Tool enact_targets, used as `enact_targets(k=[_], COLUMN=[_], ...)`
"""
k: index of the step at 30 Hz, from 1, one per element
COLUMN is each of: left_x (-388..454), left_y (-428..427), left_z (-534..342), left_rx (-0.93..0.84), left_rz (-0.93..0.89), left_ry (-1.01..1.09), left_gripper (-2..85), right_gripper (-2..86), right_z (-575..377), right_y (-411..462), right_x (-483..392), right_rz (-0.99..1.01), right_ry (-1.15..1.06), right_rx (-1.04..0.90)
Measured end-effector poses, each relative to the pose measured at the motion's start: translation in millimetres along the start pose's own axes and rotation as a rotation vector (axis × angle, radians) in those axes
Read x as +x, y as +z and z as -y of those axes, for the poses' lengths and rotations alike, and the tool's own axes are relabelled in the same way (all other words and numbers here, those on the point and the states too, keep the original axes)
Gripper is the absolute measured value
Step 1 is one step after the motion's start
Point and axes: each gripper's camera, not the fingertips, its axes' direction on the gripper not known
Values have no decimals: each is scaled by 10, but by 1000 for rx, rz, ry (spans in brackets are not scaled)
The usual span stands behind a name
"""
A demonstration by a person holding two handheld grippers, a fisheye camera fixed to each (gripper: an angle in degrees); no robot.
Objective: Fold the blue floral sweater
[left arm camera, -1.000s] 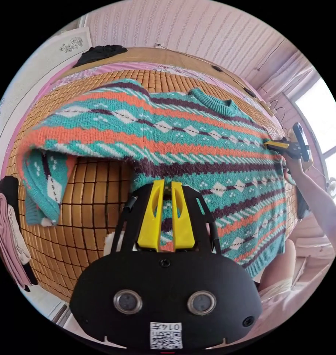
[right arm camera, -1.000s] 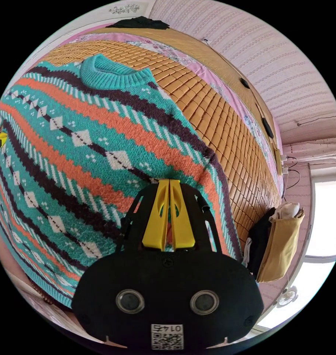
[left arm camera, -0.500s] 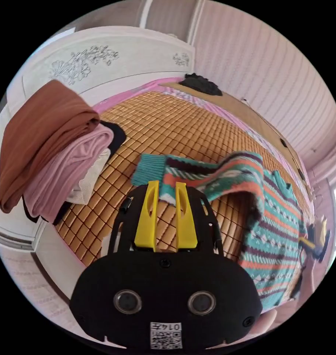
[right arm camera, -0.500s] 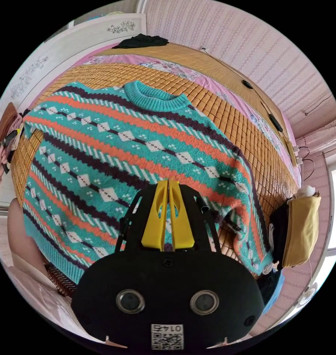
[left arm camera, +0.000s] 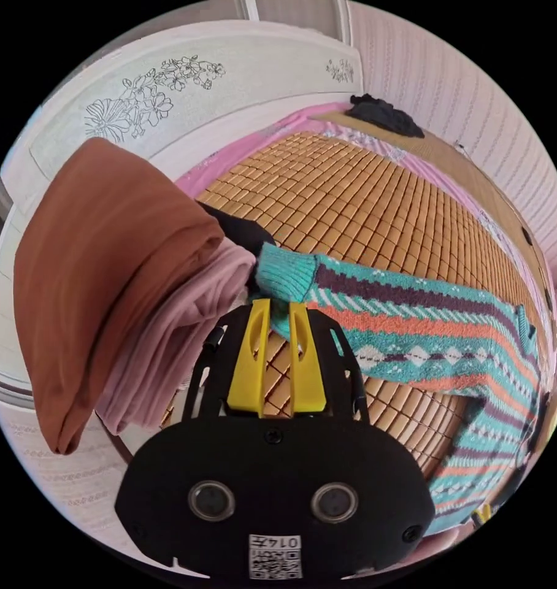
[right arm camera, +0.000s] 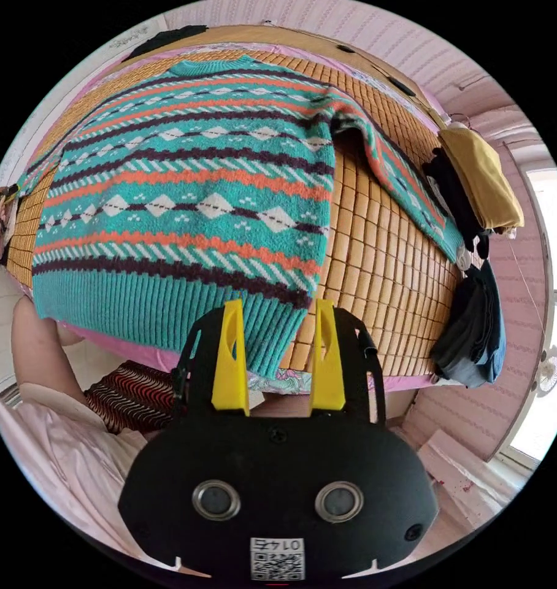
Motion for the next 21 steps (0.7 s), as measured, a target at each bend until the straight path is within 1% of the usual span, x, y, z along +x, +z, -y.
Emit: enact_targets(k=[2, 3, 4, 5, 6, 8, 9, 10, 11, 13, 14, 15, 16, 18, 19, 21], left_x=[15, 21, 54, 138, 199, 507, 596, 776, 959, 1177, 1296, 1336, 1396, 1489, 1502, 1428], left_y=[-263, -335, -473, -578, -607, -589, -560, -488, -407, -284, -196, -174, -156, -164, -176, -224], left_z=[-159, -212, -347, -532, -636, -1141, -1281, -1562, -1814, -2089, -2208, -2242, -2272, -2284, -2272, -2210], left_rx=[153, 176, 209, 205, 181, 8, -47, -160, -268, -379, -429, -429, -425, -415, -406, -385], left_rz=[-69, -99, -171, -257, -296, -441, -479, -548, -592, -595, -540, -530, -479, -417, -392, -415], left_ry=[3, 15, 61, 149, 199, 368, 406, 471, 539, 594, 625, 626, 621, 705, 736, 722], left_gripper=[56, 57, 57, 58, 59, 67, 72, 82, 97, 107, 103, 98, 87, 63, 36, 28], right_gripper=[110, 116, 121, 124, 129, 114, 71, 46, 42, 34, 33, 32, 31, 30, 31, 33], right_z=[-87, -145, -193, -210, -241, -288, -317, -356, -376, -451, -472, -515, -561, -632, -681, -766], right_y=[25, 28, 37, 49, 57, 5, -43, -100, -129, -269, -308, -378, -442, -509, -537, -555], right_x=[158, 263, 356, 399, 497, 625, 668, 709, 721, 761, 770, 793, 825, 885, 930, 999], right_rz=[50, 85, 139, 175, 255, 285, 336, 367, 361, 348, 349, 345, 359, 409, 447, 504], right_ry=[44, 76, 94, 98, 123, 154, 128, 121, 110, 52, 36, 10, -10, -36, -53, -70], right_rx=[-43, -55, -61, -70, -79, -68, -60, -45, -43, -39, -36, -34, -27, -27, -35, -55])
